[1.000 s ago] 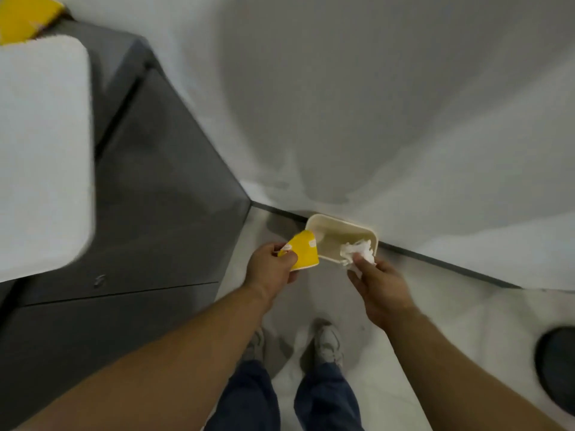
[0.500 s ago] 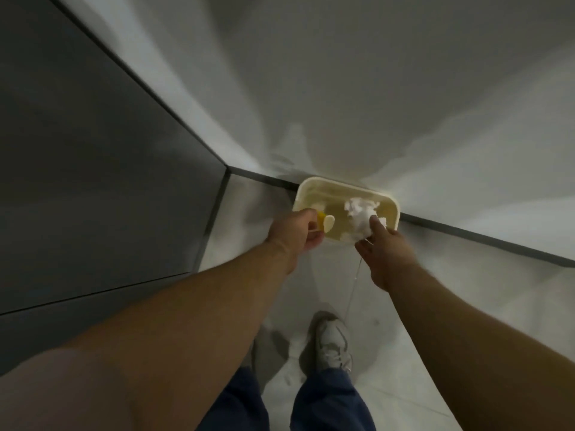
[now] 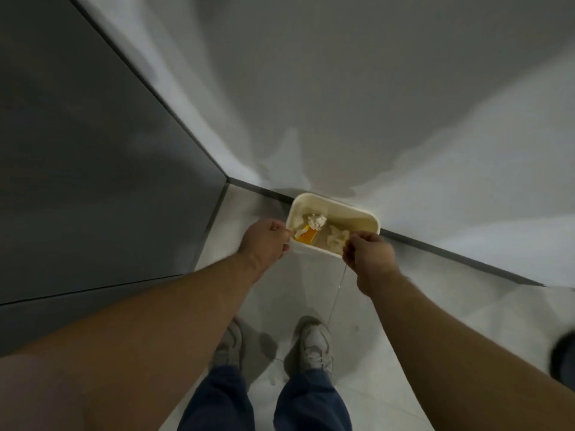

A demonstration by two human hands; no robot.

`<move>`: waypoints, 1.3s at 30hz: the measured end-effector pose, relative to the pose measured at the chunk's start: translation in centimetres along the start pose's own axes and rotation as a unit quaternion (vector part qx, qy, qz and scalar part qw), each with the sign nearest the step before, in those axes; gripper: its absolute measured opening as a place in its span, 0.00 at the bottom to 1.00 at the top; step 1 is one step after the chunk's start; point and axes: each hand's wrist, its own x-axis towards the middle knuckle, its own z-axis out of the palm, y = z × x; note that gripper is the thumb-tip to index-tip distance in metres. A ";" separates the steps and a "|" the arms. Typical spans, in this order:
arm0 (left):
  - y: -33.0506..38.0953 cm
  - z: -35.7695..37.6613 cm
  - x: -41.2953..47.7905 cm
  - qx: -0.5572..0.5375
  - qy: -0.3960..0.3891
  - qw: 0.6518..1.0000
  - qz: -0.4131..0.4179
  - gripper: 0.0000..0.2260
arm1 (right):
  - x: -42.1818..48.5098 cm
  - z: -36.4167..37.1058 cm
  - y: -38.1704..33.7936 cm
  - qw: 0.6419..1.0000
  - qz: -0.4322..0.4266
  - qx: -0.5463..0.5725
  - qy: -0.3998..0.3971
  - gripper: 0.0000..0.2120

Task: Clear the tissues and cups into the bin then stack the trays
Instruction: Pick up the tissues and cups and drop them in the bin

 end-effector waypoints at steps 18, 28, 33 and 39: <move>19.2 -20.0 -34.2 0.076 0.141 0.931 0.328 0.09 | -42.3 6.9 -25.1 0.884 -0.358 -0.182 -0.239 0.04; 11.4 -33.0 -47.8 -0.153 0.336 0.887 0.277 0.07 | -58.0 14.2 -23.1 0.783 -0.420 -0.229 -0.398 0.05; 4.7 -39.3 -51.6 -0.212 0.449 0.836 0.235 0.07 | -62.6 19.2 -18.9 0.734 -0.430 -0.263 -0.456 0.06; -2.7 -45.4 -53.7 -0.198 0.533 0.799 0.195 0.11 | -67.6 25.0 -13.6 0.683 -0.445 -0.305 -0.492 0.06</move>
